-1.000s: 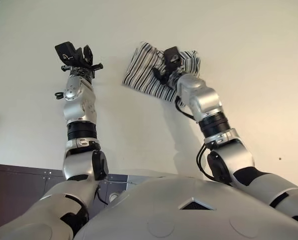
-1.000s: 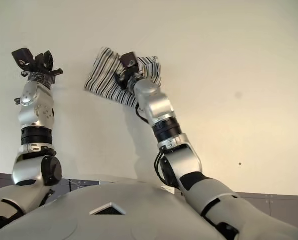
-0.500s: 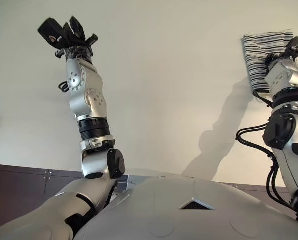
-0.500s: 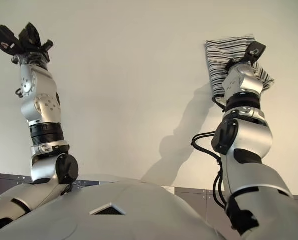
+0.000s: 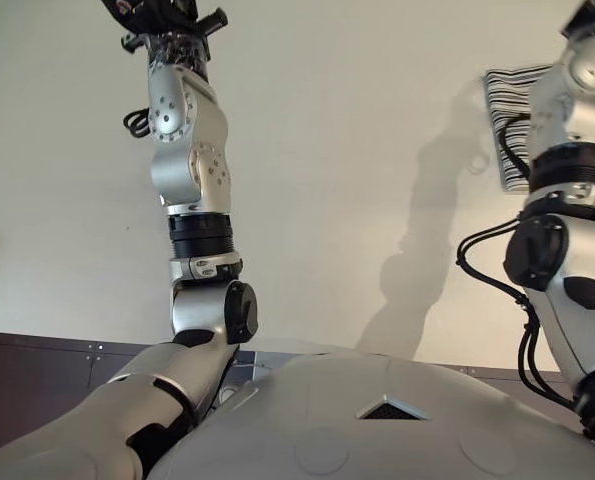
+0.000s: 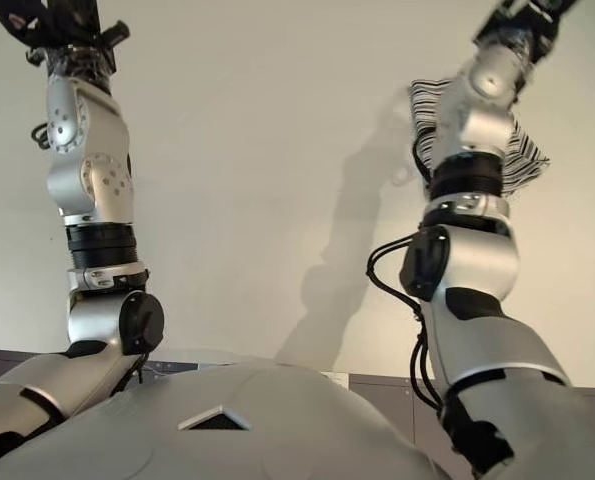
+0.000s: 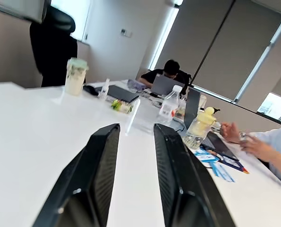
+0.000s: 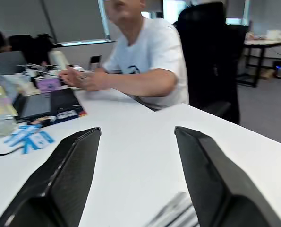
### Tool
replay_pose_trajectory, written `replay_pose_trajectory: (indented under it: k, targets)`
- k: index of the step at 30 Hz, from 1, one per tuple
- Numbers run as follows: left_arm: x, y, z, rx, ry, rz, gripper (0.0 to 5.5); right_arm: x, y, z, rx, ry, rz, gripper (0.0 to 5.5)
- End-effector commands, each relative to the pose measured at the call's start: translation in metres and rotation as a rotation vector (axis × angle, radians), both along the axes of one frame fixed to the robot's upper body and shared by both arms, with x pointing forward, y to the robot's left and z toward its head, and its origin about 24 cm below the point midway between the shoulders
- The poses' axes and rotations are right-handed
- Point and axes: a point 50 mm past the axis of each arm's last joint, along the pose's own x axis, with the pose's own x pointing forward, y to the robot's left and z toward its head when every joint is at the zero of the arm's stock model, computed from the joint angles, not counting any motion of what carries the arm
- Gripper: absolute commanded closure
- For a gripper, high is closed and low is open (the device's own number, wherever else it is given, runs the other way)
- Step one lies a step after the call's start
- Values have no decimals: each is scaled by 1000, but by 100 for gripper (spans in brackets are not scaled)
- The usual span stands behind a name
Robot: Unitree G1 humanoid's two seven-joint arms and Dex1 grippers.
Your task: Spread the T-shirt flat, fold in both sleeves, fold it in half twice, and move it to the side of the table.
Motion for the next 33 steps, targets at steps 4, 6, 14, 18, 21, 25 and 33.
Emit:
replay_pose_trajectory:
  k: [4, 6, 14, 18, 21, 25, 33]
  targets:
    - [-1, -28, 8, 408, -80, -84, 342, -33, 145, -14, -103, -37, 464, 258]
    - [-1, -23, 8, 408, -77, -64, 313, -40, 153, -13, -135, -49, 505, 258]
    - [7, -27, -2, 245, -15, -147, 263, -47, 149, -13, -154, -47, 466, 258]
    - [1, -37, -11, 176, -8, -112, 263, -32, 163, 14, -170, -126, 516, 258]
    - [3, -54, -6, 189, -31, -115, 244, -30, 156, 14, -133, -114, 480, 258]
    - [2, -57, -3, 203, -49, -21, 182, -29, 163, 15, -175, -110, 549, 258]
    - [2, -54, -7, 230, -17, 32, 177, -36, 176, 12, -181, -109, 575, 258]
